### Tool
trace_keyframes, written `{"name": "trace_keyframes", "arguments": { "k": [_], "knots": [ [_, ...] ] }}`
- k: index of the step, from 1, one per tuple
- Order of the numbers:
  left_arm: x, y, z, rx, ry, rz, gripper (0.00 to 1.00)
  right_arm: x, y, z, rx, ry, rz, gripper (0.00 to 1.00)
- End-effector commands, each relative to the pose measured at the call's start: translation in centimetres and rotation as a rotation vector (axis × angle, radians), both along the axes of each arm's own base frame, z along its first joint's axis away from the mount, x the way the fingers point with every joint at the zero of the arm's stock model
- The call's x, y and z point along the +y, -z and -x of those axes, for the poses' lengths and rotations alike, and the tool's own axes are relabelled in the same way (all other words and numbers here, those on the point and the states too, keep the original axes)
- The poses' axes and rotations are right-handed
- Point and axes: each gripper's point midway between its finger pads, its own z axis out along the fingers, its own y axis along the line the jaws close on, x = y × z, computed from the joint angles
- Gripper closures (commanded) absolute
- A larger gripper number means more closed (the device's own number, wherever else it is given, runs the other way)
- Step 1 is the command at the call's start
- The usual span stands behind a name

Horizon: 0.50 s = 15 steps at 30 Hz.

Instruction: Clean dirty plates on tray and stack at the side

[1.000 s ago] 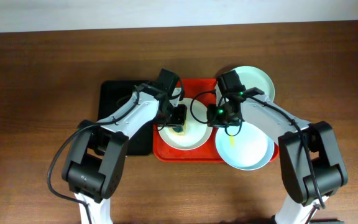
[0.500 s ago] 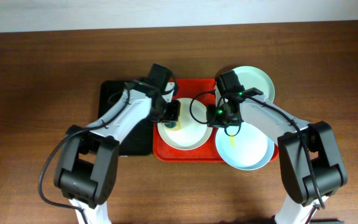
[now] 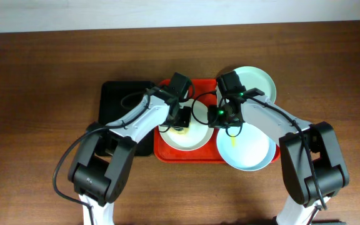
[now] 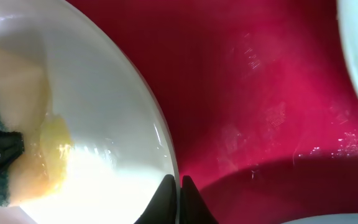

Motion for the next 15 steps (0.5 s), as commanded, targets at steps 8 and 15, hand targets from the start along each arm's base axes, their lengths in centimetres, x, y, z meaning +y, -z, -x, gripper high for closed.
{"name": "trace_keyframes", "arguments": {
  "k": [8,15],
  "knots": [
    [-3.8,-3.4,2.5,0.114,0.157,0.338,1.00,0.3,0.8,0.6,0.023,-0.006,0.018,0.96],
    [1.6,-7.1,-1.3,-0.109,0.044,0.130,1.00,0.3,0.8,0.6,0.023,-0.006,0.019,0.96]
  ]
}}
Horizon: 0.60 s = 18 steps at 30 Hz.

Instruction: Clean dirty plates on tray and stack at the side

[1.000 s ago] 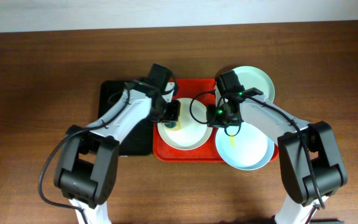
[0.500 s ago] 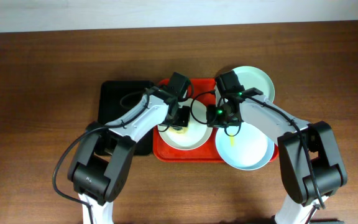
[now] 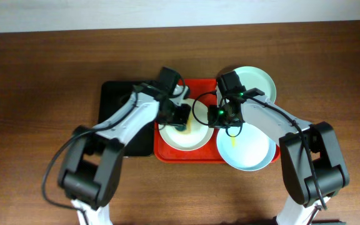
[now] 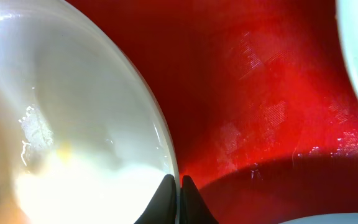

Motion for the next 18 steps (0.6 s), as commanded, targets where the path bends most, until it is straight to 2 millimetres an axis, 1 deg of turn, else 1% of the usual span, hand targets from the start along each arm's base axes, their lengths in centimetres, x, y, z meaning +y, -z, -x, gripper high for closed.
{"name": "trace_keyframes", "arguments": {
  "k": [1,5,11,14,15,18],
  "knots": [
    [2.6,-3.2,-1.8,-0.151,-0.046,-0.103,1.00,0.3,0.8,0.6,0.024,-0.007,0.016,0.96],
    [2.9,-2.3,-1.5,-0.128,-0.047,-0.128,1.00,0.3,0.8,0.6,0.024,-0.007,0.016,0.96],
    [3.0,0.3,-1.4,-0.072,-0.071,-0.148,1.00,0.3,0.8,0.7,0.024,-0.007,0.016,0.96],
    [3.0,2.3,-1.4,-0.043,-0.100,-0.180,1.00,0.3,0.8,0.7,0.024,-0.007,0.016,0.96],
    [3.1,3.2,-1.4,-0.030,-0.101,-0.191,1.00,0.3,0.8,0.7,0.024,-0.007,0.016,0.96],
    [3.2,5.8,-0.7,0.026,-0.091,-0.216,1.00,0.3,0.8,0.7,0.024,-0.007,0.016,0.96]
  ]
}}
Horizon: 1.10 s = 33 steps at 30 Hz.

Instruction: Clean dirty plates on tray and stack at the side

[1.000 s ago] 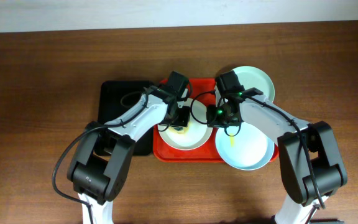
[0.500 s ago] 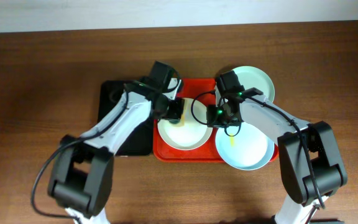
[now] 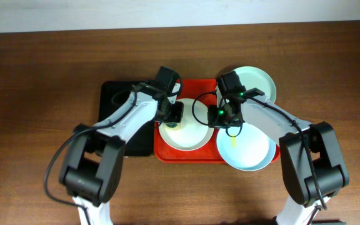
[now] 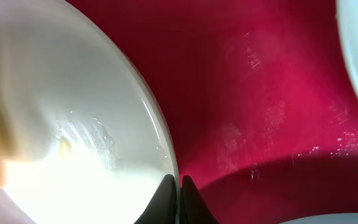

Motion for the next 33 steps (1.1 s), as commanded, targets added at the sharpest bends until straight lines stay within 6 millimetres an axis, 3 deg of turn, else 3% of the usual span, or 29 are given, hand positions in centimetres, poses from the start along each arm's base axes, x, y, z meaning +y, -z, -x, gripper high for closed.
{"name": "trace_keyframes", "arguments": {
  "k": [1,3,5,8,10,13,17,24,28,33],
  "knots": [
    [0.2,3.7,1.2,0.085,-0.011,-0.043,1.00,0.3,0.8,0.6,0.024,-0.007,0.016,0.96],
    [-0.9,5.2,2.7,0.166,0.013,0.011,1.00,0.3,0.8,0.6,0.024,-0.007,0.016,0.96],
    [-2.5,5.4,3.9,0.221,0.067,0.095,1.00,0.3,0.8,0.6,0.024,-0.007,0.016,0.96],
    [-5.0,3.8,5.1,0.259,0.170,0.248,1.00,0.3,0.8,0.6,0.024,-0.007,0.016,0.96],
    [-5.6,2.2,4.9,0.263,0.182,0.316,1.00,0.3,0.8,0.6,0.024,-0.007,0.016,0.96],
    [-4.5,-0.2,3.2,0.200,0.152,0.320,1.00,0.3,0.8,0.6,0.024,-0.007,0.016,0.96],
    [-1.0,-3.1,0.7,0.082,0.078,0.246,1.00,0.3,0.8,0.6,0.024,-0.007,0.016,0.96],
    [1.7,-1.3,0.4,0.023,-0.003,0.009,1.00,0.3,0.8,0.6,0.024,-0.007,0.016,0.96],
    [0.7,-0.4,0.8,-0.003,0.016,-0.004,1.00,0.3,0.8,0.6,0.024,-0.007,0.016,0.96],
    [1.7,1.1,1.7,0.006,-0.089,-0.092,1.00,0.3,0.8,0.7,0.026,-0.007,0.016,0.96]
  ]
}}
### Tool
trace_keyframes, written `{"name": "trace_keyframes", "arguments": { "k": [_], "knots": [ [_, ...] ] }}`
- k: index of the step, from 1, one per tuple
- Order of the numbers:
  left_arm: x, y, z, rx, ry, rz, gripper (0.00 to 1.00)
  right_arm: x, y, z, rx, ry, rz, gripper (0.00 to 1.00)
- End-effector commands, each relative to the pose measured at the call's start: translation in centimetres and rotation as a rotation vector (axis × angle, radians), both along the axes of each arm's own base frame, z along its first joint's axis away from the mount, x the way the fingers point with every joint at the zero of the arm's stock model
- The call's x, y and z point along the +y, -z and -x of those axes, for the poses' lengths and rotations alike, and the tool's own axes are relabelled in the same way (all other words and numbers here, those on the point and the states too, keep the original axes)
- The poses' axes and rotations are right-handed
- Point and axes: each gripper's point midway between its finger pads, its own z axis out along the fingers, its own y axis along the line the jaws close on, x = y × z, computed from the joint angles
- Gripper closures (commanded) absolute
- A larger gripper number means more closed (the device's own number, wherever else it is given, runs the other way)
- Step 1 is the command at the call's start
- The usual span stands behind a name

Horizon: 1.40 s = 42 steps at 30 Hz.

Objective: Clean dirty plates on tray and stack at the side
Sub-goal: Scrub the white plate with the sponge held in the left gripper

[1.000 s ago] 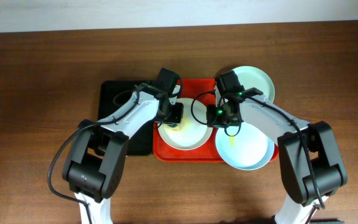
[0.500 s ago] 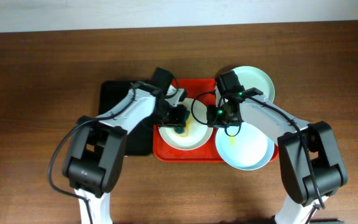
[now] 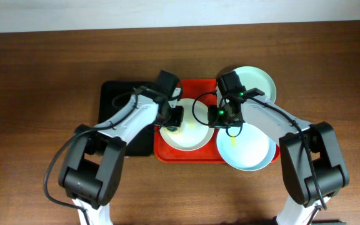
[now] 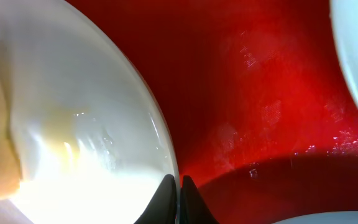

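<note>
A white plate [image 3: 186, 134] lies on the red tray [image 3: 167, 154]. My right gripper [image 3: 218, 117] is shut on the plate's right rim; in the right wrist view its jaws [image 4: 179, 184] pinch the edge of the plate [image 4: 86, 81], one finger inside and one outside. My left gripper [image 3: 174, 118] is over the plate's left part, shut on a yellow sponge that rests on the plate. A wet yellowish smear [image 4: 67, 146] shows beside the sponge.
A pale blue plate [image 3: 257, 82] lies at the tray's far right corner and another [image 3: 249, 153] at its near right, both partly off the tray. A black mat [image 3: 119, 100] adjoins the tray's left side. Brown table all round.
The sponge sits slightly further onto the plate from the left edge of the right wrist view. The left gripper shifted a little. The right gripper kept its hold on the rim.
The sponge first lay toward the plate's middle over a yellow blob, held by the left gripper. Then it was further left, then at the plate's far left, leaving a thin wet smear. Now it is slightly back in. The right gripper held the rim throughout.
</note>
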Motion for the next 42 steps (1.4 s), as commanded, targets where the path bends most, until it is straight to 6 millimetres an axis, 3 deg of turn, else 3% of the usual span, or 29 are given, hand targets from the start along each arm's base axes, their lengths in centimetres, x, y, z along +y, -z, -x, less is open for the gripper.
{"name": "trace_keyframes", "arguments": {
  "k": [1,5,9,14,18,20,23,26,29,31,36,42],
  "knots": [
    [1.4,0.7,0.9,0.000,-0.087,-0.074,1.00,0.4,0.8,0.7,0.025,-0.008,0.011,0.96],
    [0.7,1.4,1.9,0.017,-0.061,-0.069,1.00,0.4,0.8,0.7,0.025,-0.008,0.011,0.96],
    [-2.6,2.4,3.9,0.089,0.007,0.062,1.00,0.4,0.8,0.7,0.027,-0.008,0.011,0.96],
    [-5.3,3.8,5.4,0.167,0.068,0.169,1.00,0.3,0.8,0.8,0.031,-0.008,0.013,0.96],
    [-7.2,2.1,5.7,0.179,0.150,0.289,1.00,0.3,0.8,0.8,0.030,-0.008,0.013,0.96],
    [-6.8,1.0,4.6,0.150,0.132,0.275,1.00,0.3,0.8,0.8,0.030,-0.008,0.013,0.96],
    [-4.5,-0.7,2.5,0.057,0.080,0.179,1.00,0.3,0.8,0.8,0.031,-0.008,0.013,0.96],
    [-1.0,-2.6,0.7,-0.053,0.011,0.032,1.00,0.3,0.8,0.8,0.030,-0.008,0.013,0.96],
    [0.6,-3.0,-0.2,-0.111,-0.021,-0.054,1.00,0.3,0.8,0.8,0.030,-0.008,0.013,0.96],
    [1.4,-2.8,-0.5,-0.122,-0.054,-0.097,1.00,0.3,0.8,0.8,0.030,-0.008,0.013,0.96],
    [1.1,-1.8,-0.7,-0.112,-0.073,-0.091,1.00,0.3,0.8,0.8,0.031,-0.008,0.013,0.96],
    [0.0,2.5,0.5,-0.033,-0.034,-0.121,1.00,0.3,0.8,0.8,0.030,-0.008,0.013,0.96]
  ]
}}
